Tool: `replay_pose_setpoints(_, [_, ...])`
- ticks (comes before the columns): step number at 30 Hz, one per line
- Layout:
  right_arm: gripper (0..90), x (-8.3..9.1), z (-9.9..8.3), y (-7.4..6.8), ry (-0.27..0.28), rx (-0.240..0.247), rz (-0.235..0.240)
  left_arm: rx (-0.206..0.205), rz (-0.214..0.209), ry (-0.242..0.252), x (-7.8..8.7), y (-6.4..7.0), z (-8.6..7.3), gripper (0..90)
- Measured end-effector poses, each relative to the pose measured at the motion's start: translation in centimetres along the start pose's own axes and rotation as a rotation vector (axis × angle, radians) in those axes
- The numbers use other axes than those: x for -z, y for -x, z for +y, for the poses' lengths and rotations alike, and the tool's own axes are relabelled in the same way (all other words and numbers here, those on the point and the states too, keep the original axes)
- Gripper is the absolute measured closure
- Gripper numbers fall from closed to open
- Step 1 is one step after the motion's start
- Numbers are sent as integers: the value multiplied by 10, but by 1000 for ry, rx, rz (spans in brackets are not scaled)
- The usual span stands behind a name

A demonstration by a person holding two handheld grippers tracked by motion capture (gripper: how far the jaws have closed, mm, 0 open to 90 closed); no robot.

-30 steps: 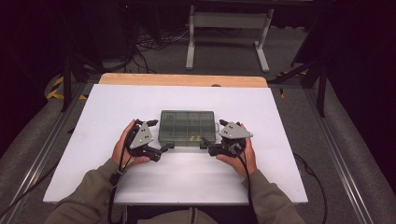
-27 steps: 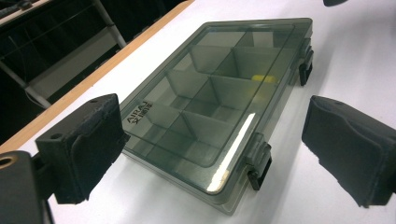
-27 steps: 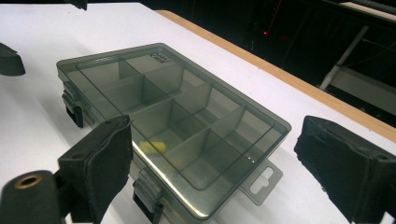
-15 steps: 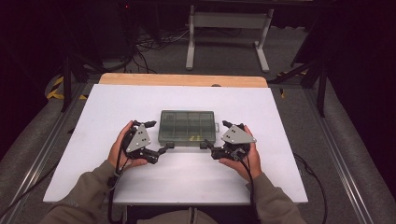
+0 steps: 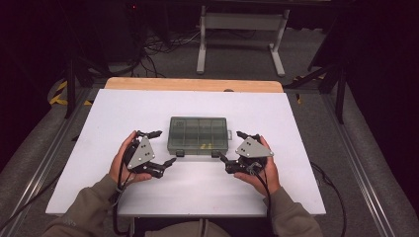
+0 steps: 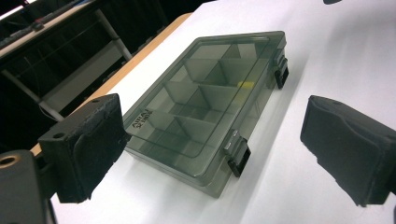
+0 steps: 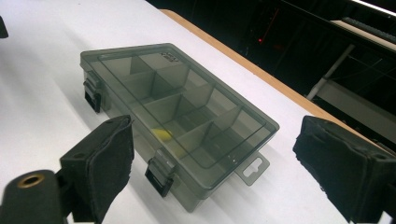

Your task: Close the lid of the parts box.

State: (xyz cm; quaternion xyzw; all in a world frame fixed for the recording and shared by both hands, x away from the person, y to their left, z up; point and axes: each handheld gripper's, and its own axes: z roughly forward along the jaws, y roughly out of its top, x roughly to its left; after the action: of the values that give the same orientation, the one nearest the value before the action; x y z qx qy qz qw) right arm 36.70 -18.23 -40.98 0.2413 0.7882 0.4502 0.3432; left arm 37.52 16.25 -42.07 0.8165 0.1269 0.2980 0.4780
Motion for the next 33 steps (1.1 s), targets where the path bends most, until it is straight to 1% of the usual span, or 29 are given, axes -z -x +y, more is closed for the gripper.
replay_pose_setpoints(8, [118,6,-2,-2,-2,13,-3,-2,14,7,8,2,-3,75])
replay_pose_setpoints(10, [118,7,-2,-3,-1,15,-5,-8,14,7,10,3,-4,74])
replay_pose_setpoints(16, [117,11,-3,-5,-2,35,-9,-12,24,9,17,6,-6,73])
replay_pose_setpoints(30, [118,18,-9,-7,-16,56,-18,-12,40,-2,31,9,-15,70])
replay_pose_setpoints(33, [119,19,-11,-8,-20,63,-21,-17,44,-5,34,10,-17,70])
